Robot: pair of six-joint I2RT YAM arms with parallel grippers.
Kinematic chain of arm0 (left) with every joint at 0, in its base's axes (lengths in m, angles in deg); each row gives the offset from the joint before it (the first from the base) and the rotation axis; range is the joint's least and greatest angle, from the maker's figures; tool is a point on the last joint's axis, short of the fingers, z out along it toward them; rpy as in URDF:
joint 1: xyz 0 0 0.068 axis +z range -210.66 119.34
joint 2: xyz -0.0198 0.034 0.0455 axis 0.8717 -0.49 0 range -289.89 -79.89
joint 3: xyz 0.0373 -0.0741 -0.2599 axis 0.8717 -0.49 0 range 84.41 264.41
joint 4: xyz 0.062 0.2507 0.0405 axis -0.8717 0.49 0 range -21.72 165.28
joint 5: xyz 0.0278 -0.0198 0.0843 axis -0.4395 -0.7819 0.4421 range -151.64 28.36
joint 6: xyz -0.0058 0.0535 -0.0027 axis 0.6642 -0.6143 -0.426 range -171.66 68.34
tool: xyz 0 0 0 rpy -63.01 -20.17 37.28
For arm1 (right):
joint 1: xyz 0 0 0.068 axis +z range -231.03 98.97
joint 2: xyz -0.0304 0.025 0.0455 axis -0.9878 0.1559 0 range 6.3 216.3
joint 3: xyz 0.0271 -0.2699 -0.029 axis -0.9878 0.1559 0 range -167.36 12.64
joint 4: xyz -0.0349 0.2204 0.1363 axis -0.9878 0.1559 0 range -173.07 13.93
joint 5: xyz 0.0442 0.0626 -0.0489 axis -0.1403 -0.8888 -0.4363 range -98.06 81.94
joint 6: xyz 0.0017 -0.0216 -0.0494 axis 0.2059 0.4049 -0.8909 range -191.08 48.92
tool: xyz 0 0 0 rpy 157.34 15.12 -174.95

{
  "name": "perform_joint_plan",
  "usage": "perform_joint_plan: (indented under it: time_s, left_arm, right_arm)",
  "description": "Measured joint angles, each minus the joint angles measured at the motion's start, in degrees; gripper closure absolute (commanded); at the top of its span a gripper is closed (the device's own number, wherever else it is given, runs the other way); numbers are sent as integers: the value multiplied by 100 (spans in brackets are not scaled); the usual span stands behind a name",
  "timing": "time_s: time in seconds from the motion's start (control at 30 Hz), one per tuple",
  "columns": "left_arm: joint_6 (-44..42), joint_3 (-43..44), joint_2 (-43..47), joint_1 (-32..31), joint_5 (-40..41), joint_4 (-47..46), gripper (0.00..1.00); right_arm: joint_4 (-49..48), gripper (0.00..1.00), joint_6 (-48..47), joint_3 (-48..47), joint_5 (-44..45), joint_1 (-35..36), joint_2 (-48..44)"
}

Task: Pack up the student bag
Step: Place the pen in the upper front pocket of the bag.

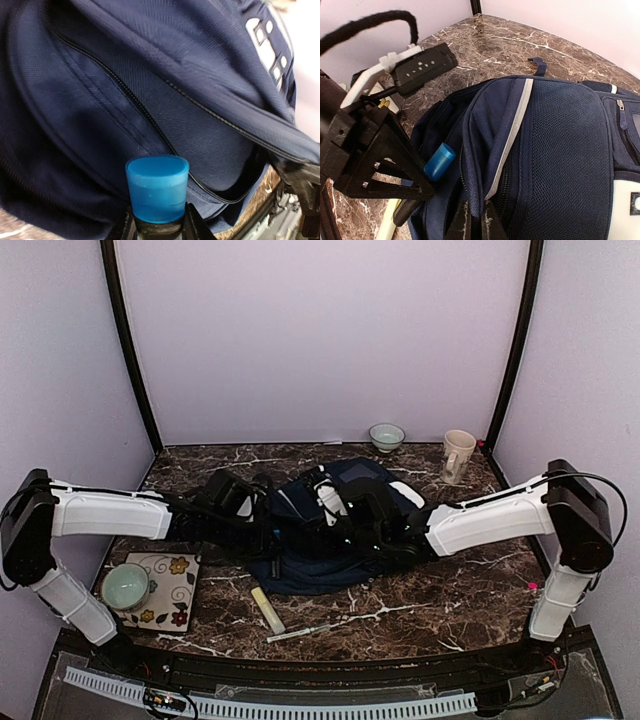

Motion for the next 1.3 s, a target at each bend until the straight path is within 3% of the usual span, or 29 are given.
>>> perform_joint_plan:
  time_s: [0.27,0.6,1.1,1.2,1.3]
  left_arm:
    - [164,330,-901,334,-1357,-284,100]
    - [385,529,-1137,673,-2293,-461,100]
    - [1919,442,-1493,704,-2236,-2109,100]
    - [2223,352,-1517,660,-2035,-2328,93]
    - [2511,199,-1567,662,-1773,-2656,93]
  right_arm:
    - [-81,100,-164,339,-48,59,-195]
    - [-63,100,-697,426,258,339,-232]
    - [-326,100,-645,699,481,341,-481]
    - [-422,100,-645,758,516,341,-481]
    - [-459,100,-647,787,538,341,-483]
